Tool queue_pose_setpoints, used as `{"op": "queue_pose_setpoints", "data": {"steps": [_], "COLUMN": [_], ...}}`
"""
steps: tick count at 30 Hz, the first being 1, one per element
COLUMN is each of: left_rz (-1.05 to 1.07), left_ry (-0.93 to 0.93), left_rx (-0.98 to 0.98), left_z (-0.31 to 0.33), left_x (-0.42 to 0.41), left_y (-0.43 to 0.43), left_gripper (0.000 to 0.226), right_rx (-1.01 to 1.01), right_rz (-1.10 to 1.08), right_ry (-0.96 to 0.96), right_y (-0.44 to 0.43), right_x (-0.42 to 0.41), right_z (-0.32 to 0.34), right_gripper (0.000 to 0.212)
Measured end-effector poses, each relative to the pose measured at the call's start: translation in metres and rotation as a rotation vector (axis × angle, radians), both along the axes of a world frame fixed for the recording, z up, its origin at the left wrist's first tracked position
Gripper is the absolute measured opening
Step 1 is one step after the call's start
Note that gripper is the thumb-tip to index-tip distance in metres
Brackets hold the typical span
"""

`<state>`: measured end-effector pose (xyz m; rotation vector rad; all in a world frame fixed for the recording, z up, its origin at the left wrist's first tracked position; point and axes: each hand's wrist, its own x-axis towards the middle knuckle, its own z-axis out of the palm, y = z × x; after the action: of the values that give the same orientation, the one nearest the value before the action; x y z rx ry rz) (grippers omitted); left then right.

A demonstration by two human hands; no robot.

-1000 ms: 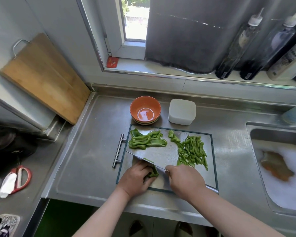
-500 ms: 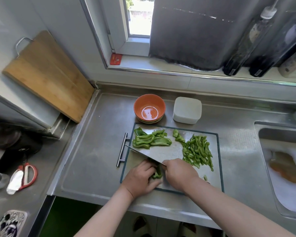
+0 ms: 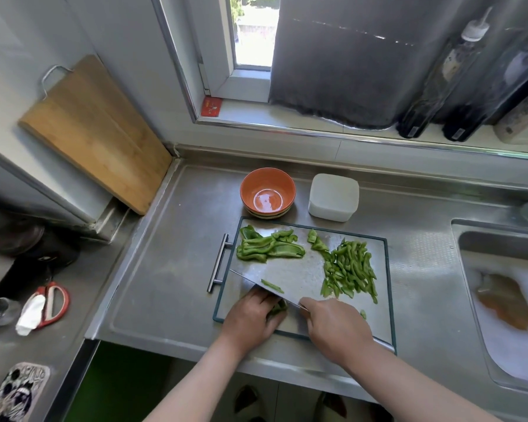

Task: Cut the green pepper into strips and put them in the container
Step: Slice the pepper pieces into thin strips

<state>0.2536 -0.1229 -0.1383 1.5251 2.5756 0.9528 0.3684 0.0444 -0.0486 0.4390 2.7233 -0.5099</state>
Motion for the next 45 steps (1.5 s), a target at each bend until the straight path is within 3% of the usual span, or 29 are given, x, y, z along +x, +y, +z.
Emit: {"op": "queue_pose_setpoints", "data": {"steps": [21, 28, 35, 45], "left_rz": [-0.042, -0.047, -0.028, -0.041], "left_ry": [-0.013, -0.028, -0.003, -0.022], "left_rx": [0.046, 0.038, 0.035, 0.004], "left_z": [-0.007, -0.006, -0.002, -0.006], "left_x": [-0.007, -0.005, -0.004, -0.007], "left_y": [-0.001, -0.002, -0.002, -0.004], "left_gripper": [0.016, 0.017, 0.016, 0.022], "right_rx": [-0.142, -0.161, -0.092, -0.073], "right_rz": [-0.030, -0.071, -0.053, -0.017], "right_ry": [-0.193, -0.165, -0.053, -0.048], "right_y": [0.016, 0.003, 0.004, 0.016], "right_x": [-0.031, -0.065, -0.035, 0.010], "right_z": [0.001, -0.010, -0.005, 0.003], "right_gripper": [0.015, 0.021, 0.020, 0.017]}}
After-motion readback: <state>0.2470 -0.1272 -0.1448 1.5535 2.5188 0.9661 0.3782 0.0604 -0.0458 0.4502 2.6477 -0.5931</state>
